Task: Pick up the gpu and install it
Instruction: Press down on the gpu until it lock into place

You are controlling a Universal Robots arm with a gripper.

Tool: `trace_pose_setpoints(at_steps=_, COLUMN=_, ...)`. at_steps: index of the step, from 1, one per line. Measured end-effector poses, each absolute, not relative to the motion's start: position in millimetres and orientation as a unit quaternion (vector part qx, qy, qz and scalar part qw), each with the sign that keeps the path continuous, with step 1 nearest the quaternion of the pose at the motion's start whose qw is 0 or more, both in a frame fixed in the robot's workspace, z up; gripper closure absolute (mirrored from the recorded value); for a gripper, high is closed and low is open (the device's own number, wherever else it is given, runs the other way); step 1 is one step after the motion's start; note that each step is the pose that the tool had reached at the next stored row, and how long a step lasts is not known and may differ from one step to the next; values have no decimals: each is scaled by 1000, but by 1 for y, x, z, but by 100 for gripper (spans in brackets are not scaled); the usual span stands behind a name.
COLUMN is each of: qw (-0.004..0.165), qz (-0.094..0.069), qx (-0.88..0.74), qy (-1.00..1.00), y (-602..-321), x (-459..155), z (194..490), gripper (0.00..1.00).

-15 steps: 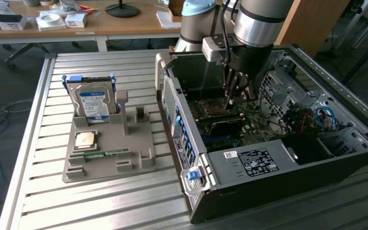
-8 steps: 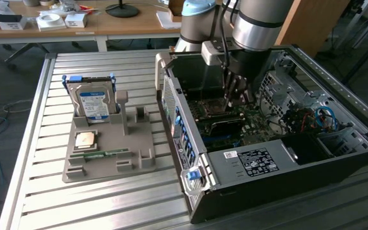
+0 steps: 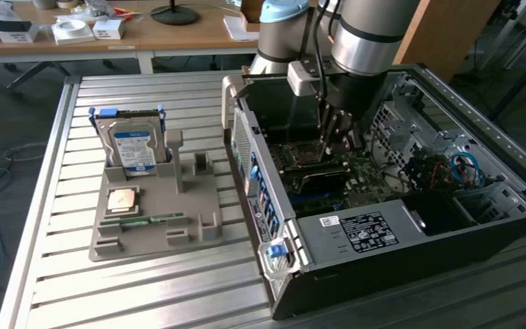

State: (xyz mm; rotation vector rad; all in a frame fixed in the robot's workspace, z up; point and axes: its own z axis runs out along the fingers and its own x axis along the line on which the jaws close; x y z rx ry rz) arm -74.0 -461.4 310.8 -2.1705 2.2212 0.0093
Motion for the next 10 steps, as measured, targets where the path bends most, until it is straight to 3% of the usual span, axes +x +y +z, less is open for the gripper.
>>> trace_pose_setpoints(at_steps=10, qw=18, qz=3, qx=-699, qy=715, y=-461, x=-74, z=301, gripper=89)
